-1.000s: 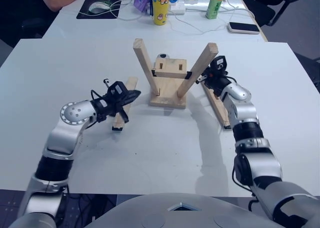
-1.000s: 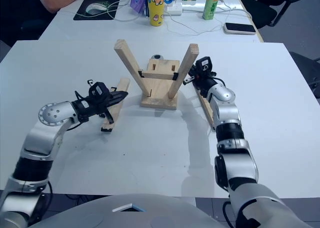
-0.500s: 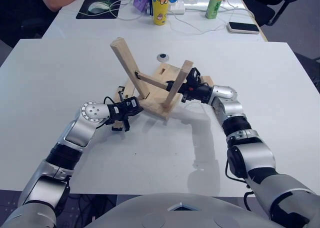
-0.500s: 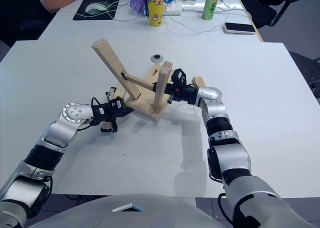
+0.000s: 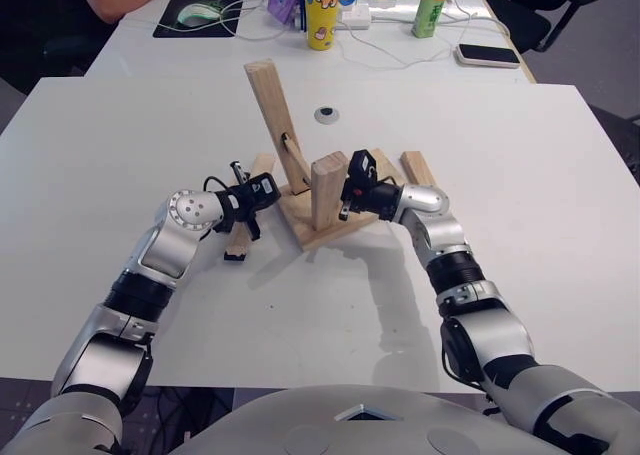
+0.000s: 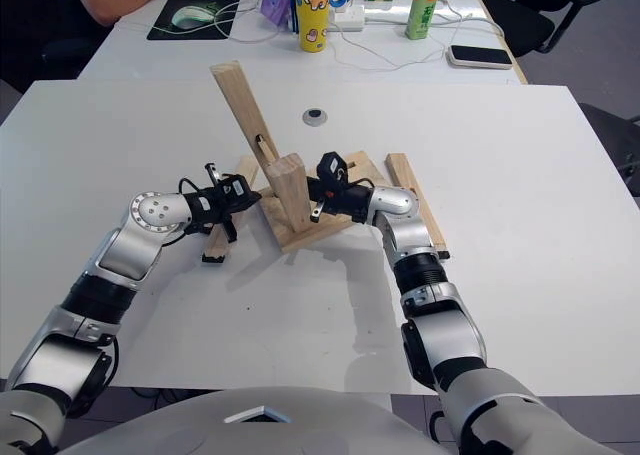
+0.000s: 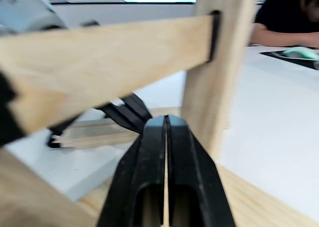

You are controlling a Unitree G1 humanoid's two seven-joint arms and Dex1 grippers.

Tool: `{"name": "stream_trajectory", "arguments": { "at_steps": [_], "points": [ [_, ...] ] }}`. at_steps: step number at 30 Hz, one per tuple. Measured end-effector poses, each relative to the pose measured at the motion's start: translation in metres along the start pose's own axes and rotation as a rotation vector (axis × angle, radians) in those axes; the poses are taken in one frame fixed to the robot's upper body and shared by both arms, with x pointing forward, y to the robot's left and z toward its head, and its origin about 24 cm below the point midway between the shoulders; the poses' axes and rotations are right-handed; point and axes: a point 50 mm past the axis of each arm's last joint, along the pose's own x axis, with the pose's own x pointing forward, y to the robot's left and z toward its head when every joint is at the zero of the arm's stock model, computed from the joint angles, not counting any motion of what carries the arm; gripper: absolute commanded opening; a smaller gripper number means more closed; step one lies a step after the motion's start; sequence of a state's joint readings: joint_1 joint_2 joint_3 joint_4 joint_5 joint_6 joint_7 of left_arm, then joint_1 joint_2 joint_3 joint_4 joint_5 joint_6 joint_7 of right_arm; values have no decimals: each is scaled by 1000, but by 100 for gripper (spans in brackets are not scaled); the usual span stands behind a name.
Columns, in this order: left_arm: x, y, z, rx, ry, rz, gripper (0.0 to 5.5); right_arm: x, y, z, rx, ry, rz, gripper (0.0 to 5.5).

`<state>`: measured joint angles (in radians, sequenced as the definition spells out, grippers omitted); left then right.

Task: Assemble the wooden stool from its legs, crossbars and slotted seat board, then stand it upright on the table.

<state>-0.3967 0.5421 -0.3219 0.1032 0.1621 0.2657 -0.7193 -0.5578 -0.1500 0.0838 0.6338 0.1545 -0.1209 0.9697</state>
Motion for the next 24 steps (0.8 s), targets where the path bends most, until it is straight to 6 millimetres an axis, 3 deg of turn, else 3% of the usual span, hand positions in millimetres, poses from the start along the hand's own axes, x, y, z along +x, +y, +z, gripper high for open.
{"name": "stream_trajectory", "arguments": {
  "at_steps": [2,5,6,8,10,12,14,17,20,24],
  "points": [
    [-9,12,1,15,-2,65,3,-11,-10,2,-12,-6,-73,0],
    [-34,42,13,49,-57,180,3,-42,-34,9,-57,23,-193,0],
    [-49,53,26,55,-123,194,3,-56,-44,10,-111,98,-241,0],
    [-64,54,38,41,-182,137,3,-65,-54,6,-199,254,-267,0],
    [-72,35,37,-8,-179,-35,3,-68,-58,-5,-257,412,-260,0],
    [-78,6,18,-112,-100,-232,3,-71,-58,-17,-289,523,-237,0],
    [-86,-12,8,-169,-43,-369,3,-65,-61,-13,-354,571,-197,0],
    [-88,-22,8,-167,-11,-455,3,-61,-64,-9,-429,648,-130,0],
    [-77,-41,12,-133,-2,-531,3,-60,-64,-5,-469,717,-39,0],
    [-44,-88,27,-103,-50,-594,3,-59,-63,3,-481,786,41,0]
  ]
}}
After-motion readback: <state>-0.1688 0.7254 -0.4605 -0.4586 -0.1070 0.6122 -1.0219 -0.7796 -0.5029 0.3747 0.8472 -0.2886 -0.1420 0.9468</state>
